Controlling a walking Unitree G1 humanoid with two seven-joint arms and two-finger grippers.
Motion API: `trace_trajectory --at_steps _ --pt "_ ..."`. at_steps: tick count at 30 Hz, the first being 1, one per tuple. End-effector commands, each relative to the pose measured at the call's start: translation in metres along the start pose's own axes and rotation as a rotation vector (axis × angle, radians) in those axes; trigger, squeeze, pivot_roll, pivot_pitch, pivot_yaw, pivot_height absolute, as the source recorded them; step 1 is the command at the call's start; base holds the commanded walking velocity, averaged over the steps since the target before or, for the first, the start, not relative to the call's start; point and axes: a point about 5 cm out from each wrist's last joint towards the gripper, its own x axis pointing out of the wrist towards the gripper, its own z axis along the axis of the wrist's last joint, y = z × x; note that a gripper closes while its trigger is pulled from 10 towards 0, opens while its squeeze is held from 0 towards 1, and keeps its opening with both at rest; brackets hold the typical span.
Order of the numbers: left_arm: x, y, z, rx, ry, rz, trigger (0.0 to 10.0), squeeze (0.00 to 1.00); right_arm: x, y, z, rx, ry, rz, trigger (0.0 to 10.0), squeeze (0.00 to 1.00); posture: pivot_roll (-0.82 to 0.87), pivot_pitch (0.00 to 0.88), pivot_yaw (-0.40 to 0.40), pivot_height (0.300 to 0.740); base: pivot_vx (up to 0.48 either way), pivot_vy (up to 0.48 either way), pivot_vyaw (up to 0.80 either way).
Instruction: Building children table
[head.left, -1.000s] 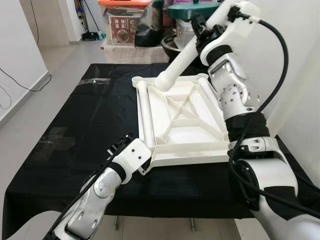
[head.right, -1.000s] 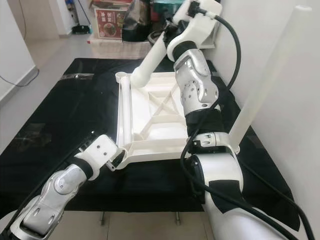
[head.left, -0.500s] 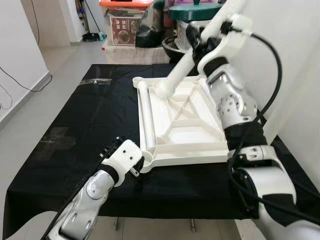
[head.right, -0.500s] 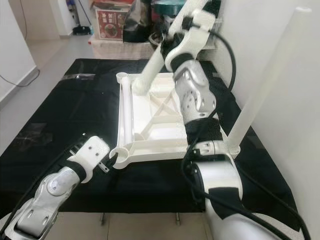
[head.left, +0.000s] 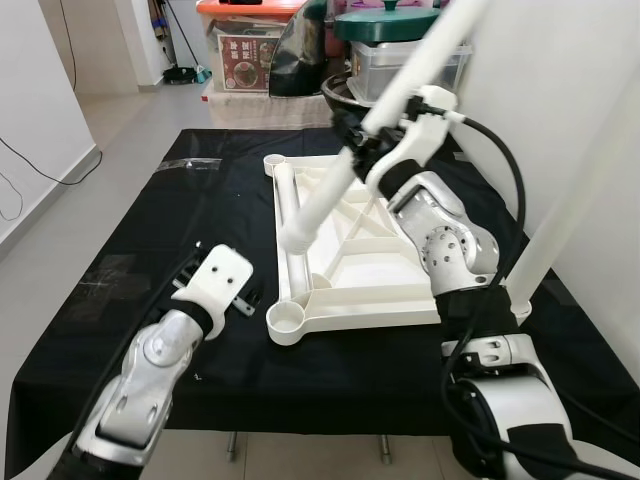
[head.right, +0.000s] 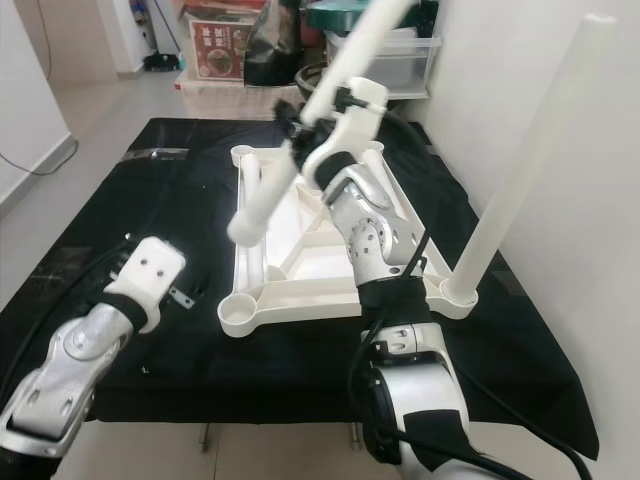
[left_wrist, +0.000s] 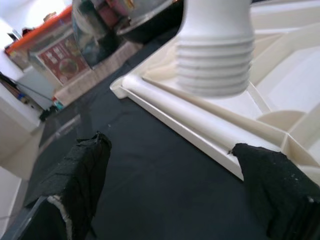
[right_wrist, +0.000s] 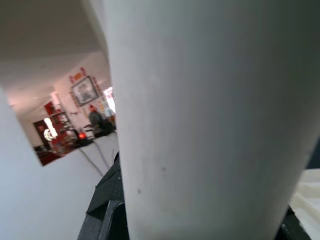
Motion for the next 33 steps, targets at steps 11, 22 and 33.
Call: trace_trajectory --at_steps 11,22,33 --pt "0.029 0.006 0.013 0.045 -0.068 -0.119 10.0 0.00 0.005 0.064 -0.026 0.032 0.090 0.272 0.0 0.00 0.04 0.000 -0.015 0.740 0.000 0.000 0.00" --pt "0.038 -0.003 0.019 -0.051 -0.112 -0.156 10.0 0.00 -0.002 0.076 -0.035 0.059 0.139 0.308 0.0 0.00 0.04 0.000 -0.017 0.740 0.000 0.000 0.00" --pt "0.040 0.003 0.010 -0.176 -0.088 -0.071 0.0 0.00 -0.002 0.070 -0.029 0.070 0.101 0.261 0.0 0.00 0.03 0.000 -0.018 0.740 0.000 0.000 0.00"
